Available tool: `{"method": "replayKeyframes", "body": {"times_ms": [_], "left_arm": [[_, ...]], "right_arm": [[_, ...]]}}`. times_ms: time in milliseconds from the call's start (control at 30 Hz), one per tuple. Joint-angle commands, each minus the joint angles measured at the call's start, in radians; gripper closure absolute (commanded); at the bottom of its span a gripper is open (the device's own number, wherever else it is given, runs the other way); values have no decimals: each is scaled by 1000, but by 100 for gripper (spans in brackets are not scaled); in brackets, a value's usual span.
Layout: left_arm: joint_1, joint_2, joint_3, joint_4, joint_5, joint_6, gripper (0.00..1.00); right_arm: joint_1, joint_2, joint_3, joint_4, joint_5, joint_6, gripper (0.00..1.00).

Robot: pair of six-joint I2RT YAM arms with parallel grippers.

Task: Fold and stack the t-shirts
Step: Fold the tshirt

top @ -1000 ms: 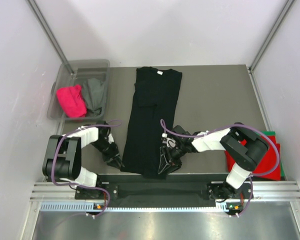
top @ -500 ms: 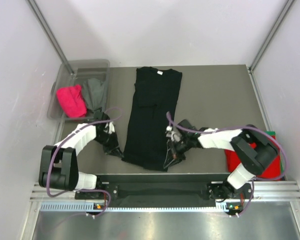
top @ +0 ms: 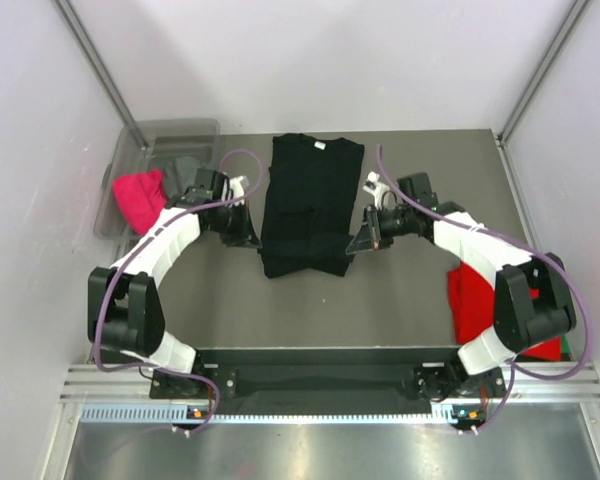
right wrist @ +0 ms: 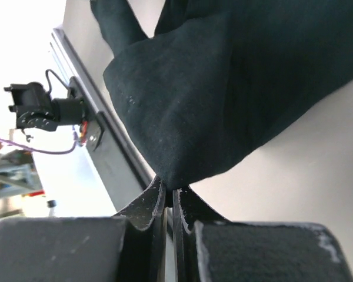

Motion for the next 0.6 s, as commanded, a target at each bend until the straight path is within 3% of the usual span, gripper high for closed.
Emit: {"method": "replayKeyframes", "body": {"times_ms": [0, 233, 567], "left_arm": [[-1, 18, 72, 164, -51, 74, 100], [-1, 133, 194, 238, -115, 186, 100], [-1, 230, 274, 357, -144, 228, 100]], "right_arm": [[-30, 49, 101, -30, -4, -129, 100], [-32, 283, 327, -168, -13, -252, 100], [-32, 308, 351, -130, 12, -234, 100]]}}
